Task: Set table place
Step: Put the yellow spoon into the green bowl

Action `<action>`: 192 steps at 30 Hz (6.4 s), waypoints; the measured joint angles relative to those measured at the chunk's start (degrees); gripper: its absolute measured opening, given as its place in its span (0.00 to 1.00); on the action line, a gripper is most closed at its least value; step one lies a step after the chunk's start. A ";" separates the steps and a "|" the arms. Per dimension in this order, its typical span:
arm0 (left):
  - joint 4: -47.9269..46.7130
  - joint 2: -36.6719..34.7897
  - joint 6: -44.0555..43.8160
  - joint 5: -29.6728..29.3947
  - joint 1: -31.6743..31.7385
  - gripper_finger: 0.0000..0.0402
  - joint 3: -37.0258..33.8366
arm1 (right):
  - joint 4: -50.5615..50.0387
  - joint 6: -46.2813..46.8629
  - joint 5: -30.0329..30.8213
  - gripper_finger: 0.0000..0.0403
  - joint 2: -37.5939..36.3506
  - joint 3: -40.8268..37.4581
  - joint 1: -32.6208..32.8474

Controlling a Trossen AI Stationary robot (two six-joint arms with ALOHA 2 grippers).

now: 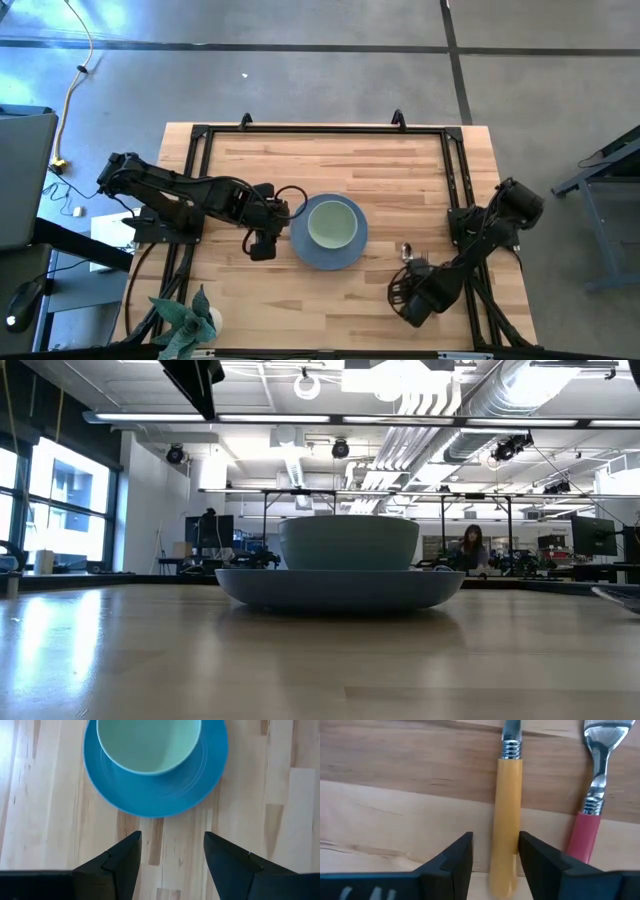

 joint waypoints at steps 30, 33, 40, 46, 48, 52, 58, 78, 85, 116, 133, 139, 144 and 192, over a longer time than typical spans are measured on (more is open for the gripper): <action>0.04 0.00 -0.99 0.21 0.00 0.50 0.00 | -28.14 -20.21 4.45 0.03 -10.33 19.71 -8.12; -0.04 0.00 -0.99 0.22 0.00 0.50 0.00 | -35.93 -30.64 4.33 0.03 -10.37 28.11 -12.86; -0.16 0.00 -0.70 0.22 0.00 0.50 0.00 | -44.37 -56.04 2.87 0.03 -10.42 40.35 -25.81; -0.21 0.00 0.36 0.23 0.00 0.50 0.00 | -44.18 -75.68 -5.67 0.03 -7.88 41.16 -37.35; -0.22 0.01 0.41 0.22 0.00 0.50 0.00 | -44.14 -81.60 -9.23 0.03 -5.69 41.16 -40.30; -0.22 0.01 0.53 0.22 0.00 0.50 0.00 | -43.92 -91.96 -14.35 0.03 -0.43 41.16 -44.48; -0.20 0.02 0.54 0.22 0.00 0.50 0.02 | -43.96 -100.88 -20.10 0.03 5.37 41.16 -46.74; 0.28 0.02 -0.29 0.22 0.00 0.50 0.02 | -47.84 -109.93 -23.52 0.03 20.01 62.40 -47.62; 0.26 0.02 -0.29 0.22 0.00 0.50 0.02 | -47.91 -106.99 -23.39 0.03 18.46 62.38 -47.56; 1.25 0.02 -0.55 0.20 0.00 0.50 0.02 | -47.85 -102.36 -20.07 0.03 11.40 44.13 -48.80; 2.29 0.02 -0.48 0.20 0.00 0.50 0.02 | -47.83 -97.20 -24.26 0.03 11.74 53.68 -48.52; 2.27 0.02 0.42 0.20 0.00 0.50 0.02 | -47.87 -96.97 -28.03 0.03 12.96 53.78 -48.05; 2.27 0.02 0.66 0.19 0.00 0.50 0.02 | -47.87 -98.80 -30.56 0.03 15.17 53.68 -46.72; 2.31 0.02 0.76 -0.02 0.00 0.50 0.02 | -47.90 -104.10 -28.77 0.02 21.84 53.62 -51.69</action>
